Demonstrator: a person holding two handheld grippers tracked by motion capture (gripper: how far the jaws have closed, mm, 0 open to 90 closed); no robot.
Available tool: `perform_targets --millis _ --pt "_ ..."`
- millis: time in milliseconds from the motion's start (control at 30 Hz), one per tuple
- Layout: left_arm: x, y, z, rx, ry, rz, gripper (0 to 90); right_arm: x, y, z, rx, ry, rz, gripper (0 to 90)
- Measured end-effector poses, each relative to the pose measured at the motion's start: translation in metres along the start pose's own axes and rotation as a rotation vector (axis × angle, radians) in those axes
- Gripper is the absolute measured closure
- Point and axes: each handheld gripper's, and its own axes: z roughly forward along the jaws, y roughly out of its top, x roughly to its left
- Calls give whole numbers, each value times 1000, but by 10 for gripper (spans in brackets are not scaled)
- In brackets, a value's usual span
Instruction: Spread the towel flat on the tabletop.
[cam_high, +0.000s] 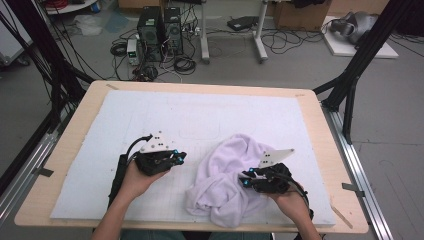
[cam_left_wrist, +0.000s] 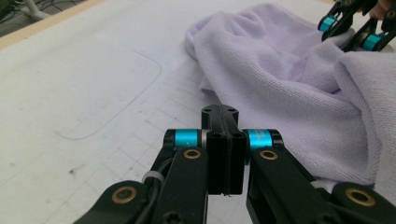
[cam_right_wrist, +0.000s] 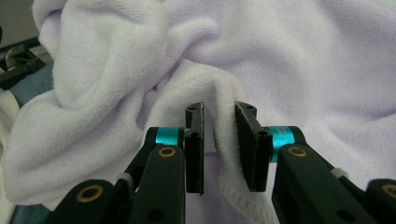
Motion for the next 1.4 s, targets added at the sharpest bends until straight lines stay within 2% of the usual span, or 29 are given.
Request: perform_targets --millis 33,67,100,133,167,200,233,267,400,500,533,567,600,667,733,800,1000,1133,1167,1200,1267,1300,1333,1367,1400 --pt "-1 0 3 5 -11 4 895 0 1 1 6 -3 0 743" --pt "-2 0 6 15 -25 12 846 -1 1 1 4 1 0 743" --pt "-5 -1 22 57 -60 10 682 -2 0 -1 10 1 6 764" --pt "-5 -1 22 57 -60 10 627 -2 0 -1 10 1 6 764" --pt "-7 -1 29 73 -76 9 627 -2 -1 -1 14 -1 3 774" --pt "-8 -1 42 89 -103 7 558 -3 -5 -4 18 -2 5 793" --pt "-8 -1 42 89 -103 7 509 -3 -8 -5 21 1 9 802" --pt "-10 -1 53 88 -94 7 469 -3 -10 -6 22 1 16 814" --pt "-9 -2 67 117 -100 -11 412 -4 -17 -10 33 3 14 843" --pt "-6 -5 77 157 -127 -21 441 -5 -24 -12 39 4 21 847" --pt "-6 -7 81 170 -150 -16 595 -6 -27 -12 33 11 33 847" --pt "-7 -7 82 179 -159 -9 665 -6 -28 -12 28 14 35 846" --pt "-8 -8 84 185 -163 -8 665 -6 -28 -12 28 14 35 846" --pt "-8 -8 85 205 -162 9 831 -7 -28 -11 25 16 36 844" --pt "-7 -8 82 199 -154 6 874 -7 -24 -10 19 13 29 843" --pt "-5 -6 74 181 -137 1 878 -7 -21 -10 14 15 25 843" --pt "2 0 38 97 -71 -2 882 -4 -8 -7 -7 26 16 841" --pt "6 2 9 53 -17 0 883 2 3 -5 -28 44 -9 841" --pt "8 5 -8 39 15 11 883 3 6 -4 -36 48 -20 841" --pt "8 5 -8 39 15 11 883 3 6 -4 -36 48 -20 841" --pt "9 7 -25 28 47 18 883 10 17 -2 -54 69 -39 842" --pt "11 9 -43 22 82 24 883 12 20 -1 -61 80 -43 842" --pt "11 9 -43 22 82 24 883 12 20 -1 -61 80 -43 842" --pt "12 8 -58 18 109 24 883 17 28 1 -72 102 -61 843" --pt "11 7 -64 22 114 25 883 19 29 2 -76 112 -60 843"
